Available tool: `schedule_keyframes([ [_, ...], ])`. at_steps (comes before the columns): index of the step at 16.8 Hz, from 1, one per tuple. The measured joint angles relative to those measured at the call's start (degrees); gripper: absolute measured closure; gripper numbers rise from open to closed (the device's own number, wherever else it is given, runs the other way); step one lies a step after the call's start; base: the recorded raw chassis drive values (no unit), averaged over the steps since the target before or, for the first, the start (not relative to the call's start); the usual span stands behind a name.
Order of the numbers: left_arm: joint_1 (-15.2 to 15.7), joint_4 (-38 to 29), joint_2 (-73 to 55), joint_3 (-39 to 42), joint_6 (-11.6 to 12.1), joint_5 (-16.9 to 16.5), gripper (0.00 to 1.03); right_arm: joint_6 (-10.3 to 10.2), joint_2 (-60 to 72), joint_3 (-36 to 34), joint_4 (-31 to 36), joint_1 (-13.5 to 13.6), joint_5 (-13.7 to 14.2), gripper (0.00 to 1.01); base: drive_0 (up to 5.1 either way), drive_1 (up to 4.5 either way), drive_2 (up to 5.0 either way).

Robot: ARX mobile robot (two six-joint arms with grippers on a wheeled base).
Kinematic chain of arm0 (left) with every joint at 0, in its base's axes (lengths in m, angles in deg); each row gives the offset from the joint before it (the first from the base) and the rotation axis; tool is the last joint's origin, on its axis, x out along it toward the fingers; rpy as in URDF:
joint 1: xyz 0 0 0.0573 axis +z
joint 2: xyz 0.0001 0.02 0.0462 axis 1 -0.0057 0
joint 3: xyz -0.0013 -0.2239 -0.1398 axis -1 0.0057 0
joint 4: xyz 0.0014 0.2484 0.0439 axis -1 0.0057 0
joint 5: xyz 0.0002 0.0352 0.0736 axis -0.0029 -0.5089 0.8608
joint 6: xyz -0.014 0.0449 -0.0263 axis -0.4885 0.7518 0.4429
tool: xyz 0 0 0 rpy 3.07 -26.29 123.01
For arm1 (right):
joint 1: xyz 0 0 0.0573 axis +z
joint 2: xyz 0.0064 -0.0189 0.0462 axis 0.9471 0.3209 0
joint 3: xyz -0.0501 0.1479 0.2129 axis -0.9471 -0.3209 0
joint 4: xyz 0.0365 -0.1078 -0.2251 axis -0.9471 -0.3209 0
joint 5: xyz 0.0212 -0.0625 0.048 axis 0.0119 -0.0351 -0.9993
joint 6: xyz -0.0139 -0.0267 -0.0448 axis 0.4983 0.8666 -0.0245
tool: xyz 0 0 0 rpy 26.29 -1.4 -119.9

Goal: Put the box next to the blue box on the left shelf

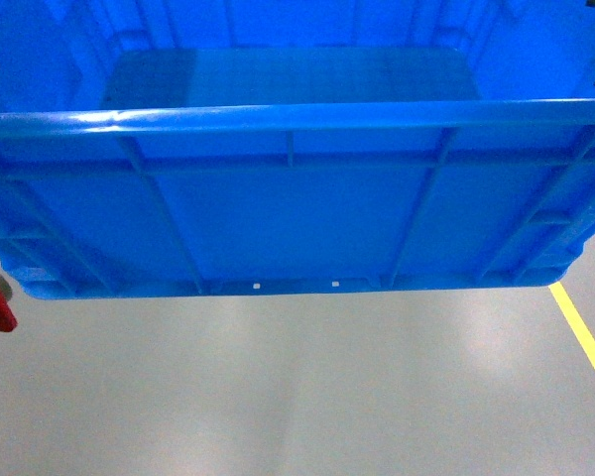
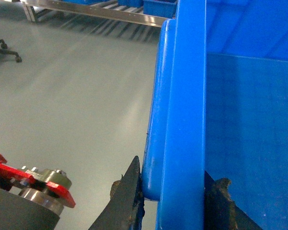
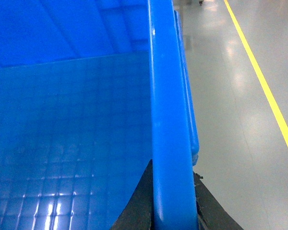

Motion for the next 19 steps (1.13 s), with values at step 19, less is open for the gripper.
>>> schedule_keyframes([
  [19, -0.1, 0.1, 0.1, 0.0, 0.0, 0.1, 0.85, 0.1, -0.3, -0.2, -0.1, 0.0, 0.0, 0.94, -0.5, 1.91, -3.0],
])
